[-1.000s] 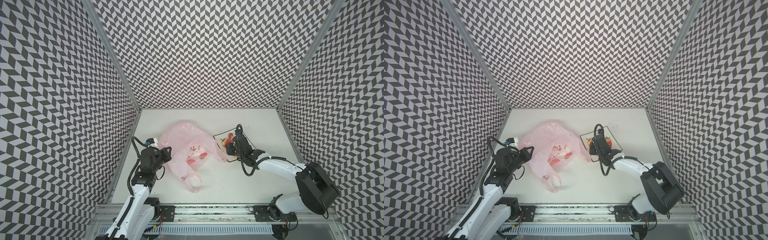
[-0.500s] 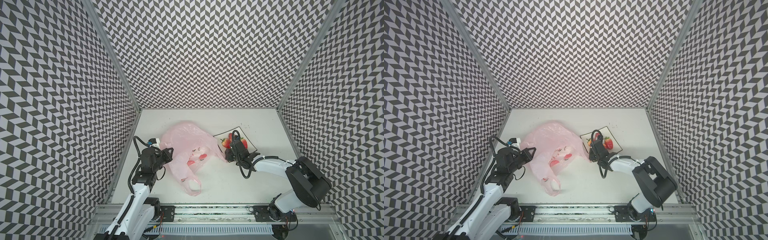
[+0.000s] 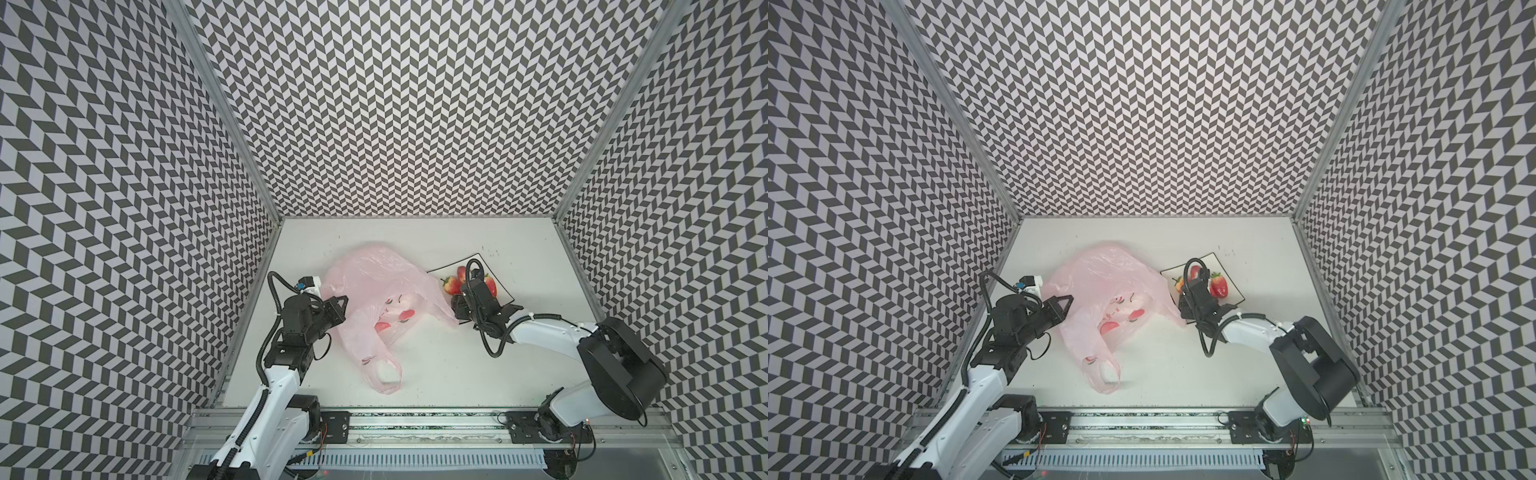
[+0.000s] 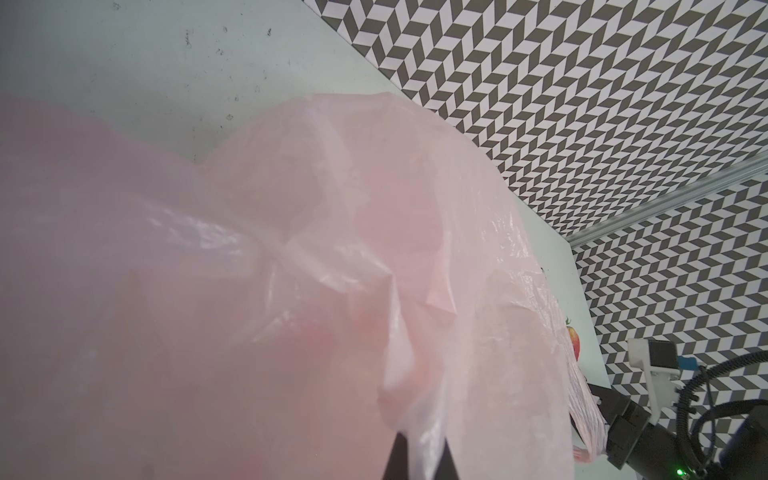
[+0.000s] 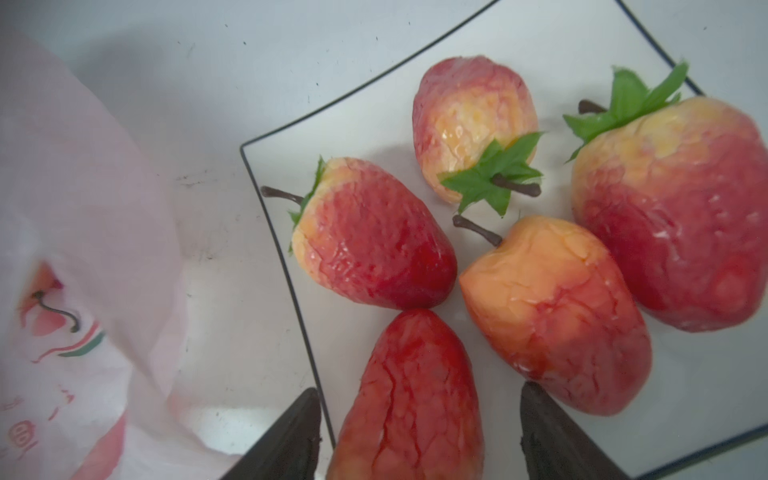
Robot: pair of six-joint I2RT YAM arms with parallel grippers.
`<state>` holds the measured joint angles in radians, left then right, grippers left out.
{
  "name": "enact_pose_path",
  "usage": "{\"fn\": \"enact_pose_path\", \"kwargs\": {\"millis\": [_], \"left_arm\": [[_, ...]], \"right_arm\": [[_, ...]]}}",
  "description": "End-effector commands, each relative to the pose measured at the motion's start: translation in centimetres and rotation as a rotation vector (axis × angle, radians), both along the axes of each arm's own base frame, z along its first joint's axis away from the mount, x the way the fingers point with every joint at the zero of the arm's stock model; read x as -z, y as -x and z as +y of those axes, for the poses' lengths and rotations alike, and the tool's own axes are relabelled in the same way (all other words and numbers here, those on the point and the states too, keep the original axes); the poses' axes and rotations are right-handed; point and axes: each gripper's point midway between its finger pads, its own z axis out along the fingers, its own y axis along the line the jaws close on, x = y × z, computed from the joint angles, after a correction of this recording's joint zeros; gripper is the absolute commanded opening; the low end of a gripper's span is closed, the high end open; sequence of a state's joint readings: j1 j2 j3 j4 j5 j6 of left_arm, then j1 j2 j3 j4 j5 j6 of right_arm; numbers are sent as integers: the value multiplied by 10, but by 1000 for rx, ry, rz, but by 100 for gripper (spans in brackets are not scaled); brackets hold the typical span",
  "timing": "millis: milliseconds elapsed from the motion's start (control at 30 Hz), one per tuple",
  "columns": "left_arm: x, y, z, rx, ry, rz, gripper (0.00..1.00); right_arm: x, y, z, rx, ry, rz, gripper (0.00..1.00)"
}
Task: Take the fake fruits out of the plastic bag
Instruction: 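Lower the strawberry onto the plate and open the right gripper, then move the right gripper into the pink bag mouth beside the left gripper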
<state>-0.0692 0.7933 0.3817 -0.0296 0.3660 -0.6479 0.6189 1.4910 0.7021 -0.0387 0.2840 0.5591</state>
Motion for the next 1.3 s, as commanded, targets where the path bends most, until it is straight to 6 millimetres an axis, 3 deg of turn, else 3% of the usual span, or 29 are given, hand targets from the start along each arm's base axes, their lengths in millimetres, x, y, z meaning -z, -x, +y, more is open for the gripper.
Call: {"fn": "enact_pose_path", "kwargs": {"millis": [0, 267, 367, 467, 667, 833, 967, 1267], "left_arm": [[-14, -4, -1, 11, 0, -44, 0], [-14, -4, 0, 6, 0, -40, 0], [-14, -4, -1, 7, 1, -41, 0], [-14, -4, -1, 9, 3, -42, 0], [-16, -4, -2, 10, 9, -44, 0], [-18, -3, -1, 9, 12, -46, 0], [-19, -2, -3, 17, 20, -48, 0], [-28, 2, -13, 76, 13, -78, 0]], "right_arm": [[-36, -3, 3, -20, -56, -110, 75], [-114, 17, 16, -201, -196, -371, 72], [-135, 34, 36, -340, -257, -434, 65], [-145, 58, 70, -501, -310, -464, 58], [-118, 86, 144, -673, -356, -341, 48], [-84, 70, 185, -631, -332, -237, 45], [-59, 44, 196, -527, -284, -219, 45], [-35, -12, 203, -308, -188, -283, 50]]}}
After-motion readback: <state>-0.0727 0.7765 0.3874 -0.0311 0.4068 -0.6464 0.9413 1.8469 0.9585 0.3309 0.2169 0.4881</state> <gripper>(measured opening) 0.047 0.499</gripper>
